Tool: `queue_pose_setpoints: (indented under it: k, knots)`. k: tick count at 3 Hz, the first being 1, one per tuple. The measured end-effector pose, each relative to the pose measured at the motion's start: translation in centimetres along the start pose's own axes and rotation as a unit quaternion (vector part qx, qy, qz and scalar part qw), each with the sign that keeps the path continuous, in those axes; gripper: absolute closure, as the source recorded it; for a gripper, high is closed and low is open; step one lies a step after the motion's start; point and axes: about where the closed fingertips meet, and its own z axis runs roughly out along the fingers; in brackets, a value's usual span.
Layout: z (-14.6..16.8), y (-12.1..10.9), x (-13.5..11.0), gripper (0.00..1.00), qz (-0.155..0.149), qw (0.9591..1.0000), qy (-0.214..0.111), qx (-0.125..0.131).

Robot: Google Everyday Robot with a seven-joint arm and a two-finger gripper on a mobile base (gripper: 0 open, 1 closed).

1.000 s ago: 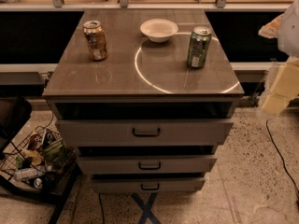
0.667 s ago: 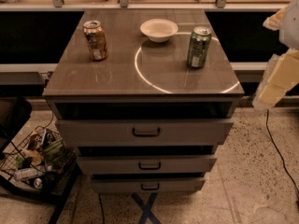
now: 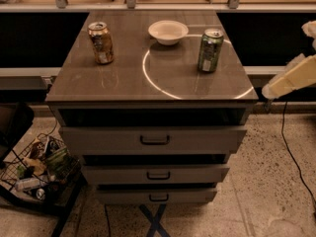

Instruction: Place green can into paper bowl

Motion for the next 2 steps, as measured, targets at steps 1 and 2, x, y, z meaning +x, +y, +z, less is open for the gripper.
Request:
queue_pose_setpoints:
  k: [1, 2]
  knots:
    - [2.2, -2.2, -0.1, 0.00, 0.047, 0.9935, -0.101, 0.022]
    - [4.1, -6.1, -1.9, 0.00, 0.082, 0.9739, -0.202, 0.062]
